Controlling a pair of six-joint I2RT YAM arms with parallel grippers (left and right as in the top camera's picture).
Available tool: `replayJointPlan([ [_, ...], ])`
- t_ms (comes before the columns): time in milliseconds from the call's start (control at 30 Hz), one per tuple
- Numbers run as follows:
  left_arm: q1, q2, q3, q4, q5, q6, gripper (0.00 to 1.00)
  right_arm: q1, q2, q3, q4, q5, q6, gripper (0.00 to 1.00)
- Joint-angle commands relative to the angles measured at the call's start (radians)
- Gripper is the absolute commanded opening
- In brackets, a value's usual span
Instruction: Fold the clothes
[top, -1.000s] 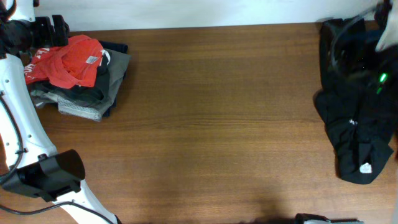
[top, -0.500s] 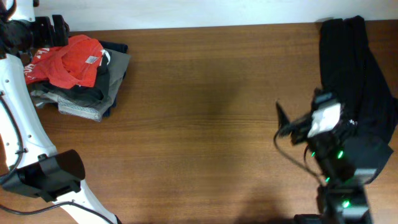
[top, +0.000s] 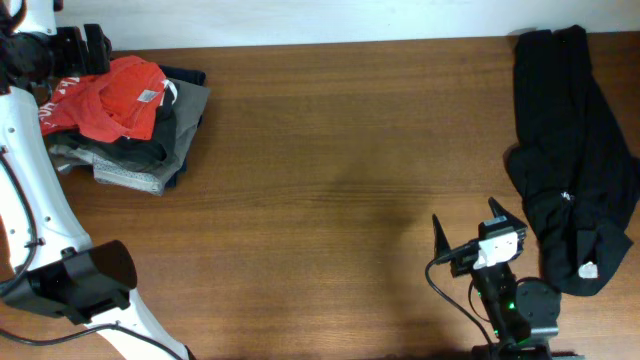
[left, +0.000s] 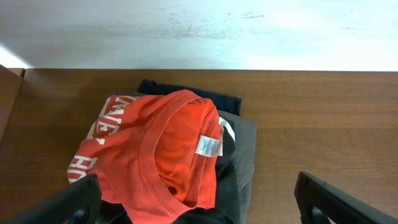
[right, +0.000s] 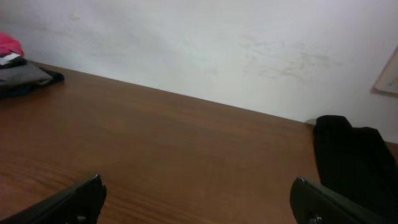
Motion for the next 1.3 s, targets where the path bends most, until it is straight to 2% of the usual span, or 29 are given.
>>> replayJointPlan([
  [0, -0.004, -0.02, 0.0, 0.0, 0.0, -0.01, 0.99, 0.01, -0.066, -0.056, 0.005, 0.05, 0.038, 0.99],
  [200, -0.004, -0.02, 0.0, 0.0, 0.0, -0.01, 0.99, 0.01, -0.135, -0.092, -0.1, 0.06, 0.038, 0.99],
  [400, -0.004, -0.02, 0.0, 0.0, 0.0, -0.01, 0.99, 0.01, -0.191, -0.092, -0.106, 0.111, 0.038, 0.99],
  [1267, -0.004, -0.02, 0.0, 0.0, 0.0, -0.01, 0.99, 0.009, -0.191, -0.092, -0.102, 0.084, 0.041, 0.99],
])
